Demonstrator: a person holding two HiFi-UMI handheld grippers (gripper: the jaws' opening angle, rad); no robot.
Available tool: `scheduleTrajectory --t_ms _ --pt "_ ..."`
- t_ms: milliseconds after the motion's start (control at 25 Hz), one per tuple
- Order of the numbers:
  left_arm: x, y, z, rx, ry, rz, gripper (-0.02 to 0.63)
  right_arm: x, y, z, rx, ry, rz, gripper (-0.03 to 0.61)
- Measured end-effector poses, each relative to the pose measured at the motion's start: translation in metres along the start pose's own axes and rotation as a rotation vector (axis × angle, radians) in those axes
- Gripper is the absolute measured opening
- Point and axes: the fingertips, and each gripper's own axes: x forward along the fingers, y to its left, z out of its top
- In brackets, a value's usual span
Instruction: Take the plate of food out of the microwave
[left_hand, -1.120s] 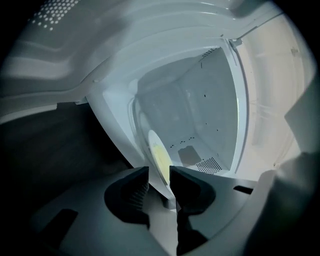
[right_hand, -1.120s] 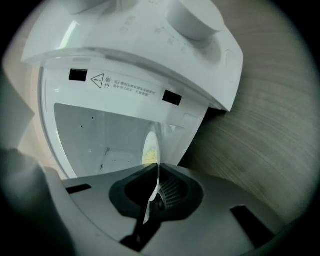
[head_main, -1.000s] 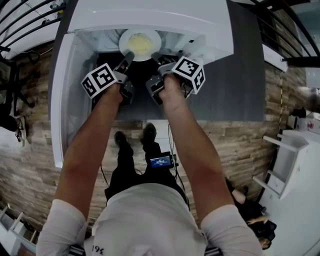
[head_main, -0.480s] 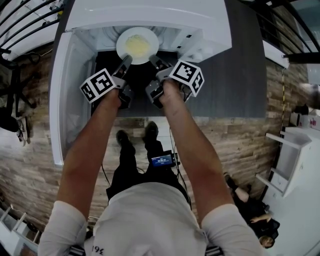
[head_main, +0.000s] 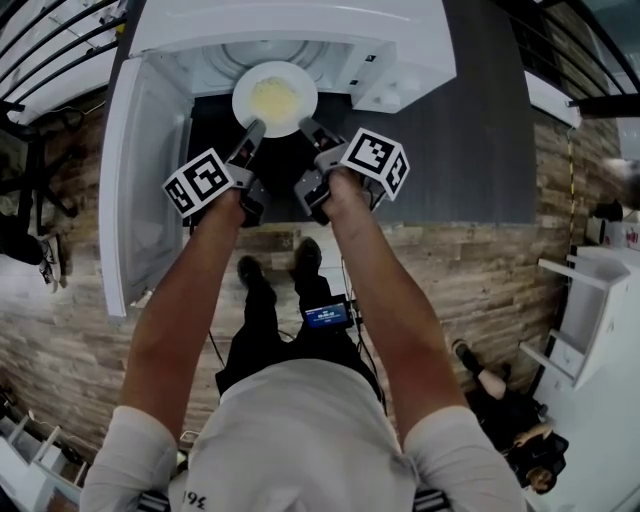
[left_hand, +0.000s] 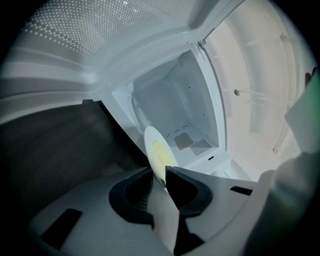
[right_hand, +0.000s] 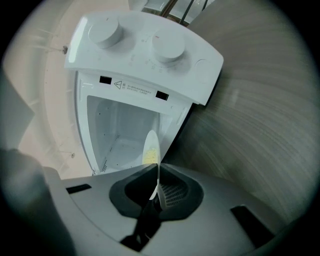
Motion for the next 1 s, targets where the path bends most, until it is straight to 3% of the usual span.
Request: scheduleTrajectory --t_ms 400,1000 --pt "-0.019 -0.014 -0.038 0.003 0.027 -0.015 0.081 -0.041 -0.011 -0.012 -0.039 0.002 0.013 0.015" --pt "-0.054 -0.009 -0.104 -0.024 0.117 0.017 0.081 -0.093 -0.048 -0.051 -0.014 0.042 -0.017 0.016"
